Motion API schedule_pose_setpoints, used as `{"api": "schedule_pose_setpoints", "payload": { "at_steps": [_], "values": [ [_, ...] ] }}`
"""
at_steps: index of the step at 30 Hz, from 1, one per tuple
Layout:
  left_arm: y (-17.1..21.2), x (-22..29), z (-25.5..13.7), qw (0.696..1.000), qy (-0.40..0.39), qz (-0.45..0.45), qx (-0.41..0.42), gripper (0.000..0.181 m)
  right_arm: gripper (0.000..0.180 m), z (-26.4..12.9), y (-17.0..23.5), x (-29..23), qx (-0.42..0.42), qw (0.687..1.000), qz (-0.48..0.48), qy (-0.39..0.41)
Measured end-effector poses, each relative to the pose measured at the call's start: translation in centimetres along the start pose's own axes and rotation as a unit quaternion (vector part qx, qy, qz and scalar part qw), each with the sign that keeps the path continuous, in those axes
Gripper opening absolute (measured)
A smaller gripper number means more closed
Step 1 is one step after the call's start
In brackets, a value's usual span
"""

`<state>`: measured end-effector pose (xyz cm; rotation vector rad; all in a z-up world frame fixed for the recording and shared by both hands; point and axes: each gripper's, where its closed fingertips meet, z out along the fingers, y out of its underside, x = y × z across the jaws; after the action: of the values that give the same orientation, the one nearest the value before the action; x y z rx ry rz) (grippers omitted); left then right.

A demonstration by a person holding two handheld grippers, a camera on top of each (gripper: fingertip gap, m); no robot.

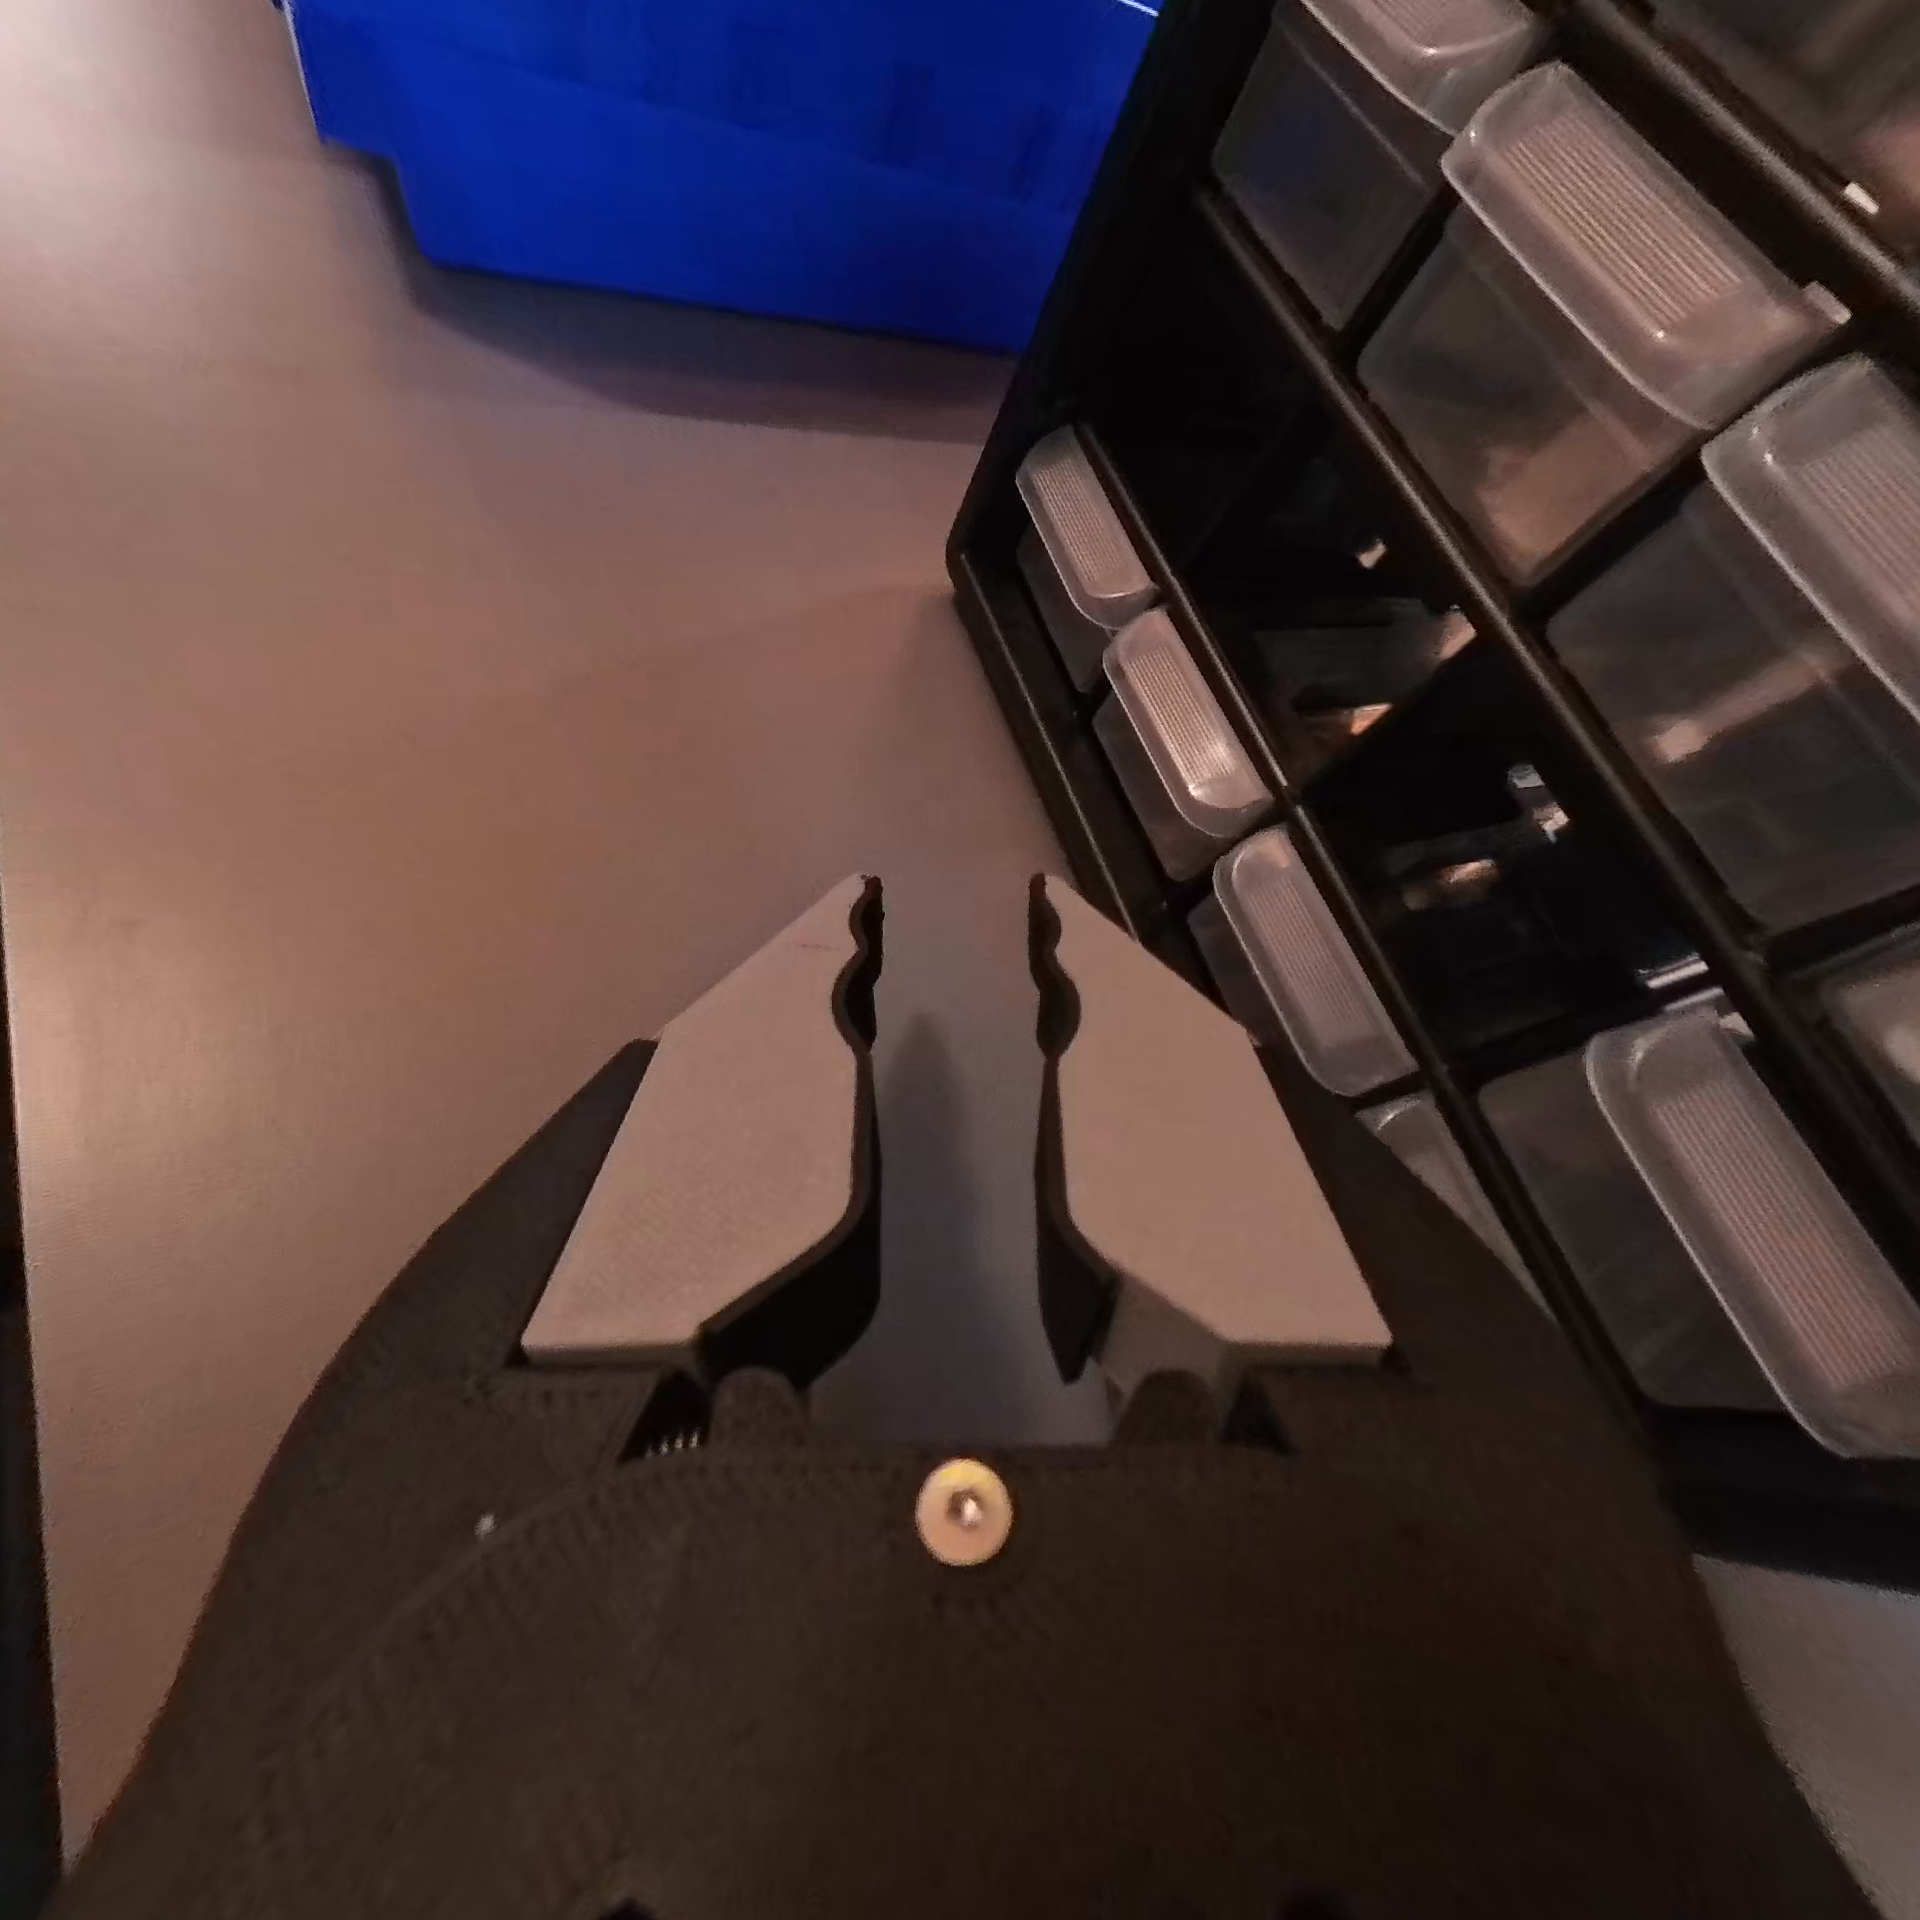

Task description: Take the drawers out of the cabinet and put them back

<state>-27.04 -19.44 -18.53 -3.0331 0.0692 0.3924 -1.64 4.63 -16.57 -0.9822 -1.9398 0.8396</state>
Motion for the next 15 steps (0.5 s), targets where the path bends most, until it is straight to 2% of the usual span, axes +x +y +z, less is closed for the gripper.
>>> {"api": "schedule_pose_setpoints", "payload": {
  "at_steps": [2, 5, 8, 12, 15],
  "values": [
    [1.0, -0.6, 1.1, 0.999, -0.022, 0.026, -0.039, 0.028, 0.025, -0.1, 0.2, 0.1, -0.001, 1.000, 0.002, 0.000],
    [0.8, 0.1, -0.3, 0.999, 0.000, 0.022, -0.040, 0.013, 0.025, 0.0, 0.3, -0.2, -0.004, 1.000, -0.001, -0.004],
    [0.1, 0.0, -3.6, 0.999, -0.016, 0.026, -0.014, 0.001, 0.024, 0.0, 0.5, -0.3, -0.009, 1.000, -0.009, -0.002],
    [-1.4, -0.3, -9.5, 0.997, -0.062, 0.024, 0.039, 0.000, 0.024, -0.2, 0.4, -0.1, -0.005, 1.000, -0.010, 0.002],
    [-3.7, 2.4, -13.5, 0.992, -0.064, 0.054, 0.098, 0.000, 0.023, -0.5, 0.0, 0.1, 0.007, 1.000, 0.001, 0.002]
  ]
}}
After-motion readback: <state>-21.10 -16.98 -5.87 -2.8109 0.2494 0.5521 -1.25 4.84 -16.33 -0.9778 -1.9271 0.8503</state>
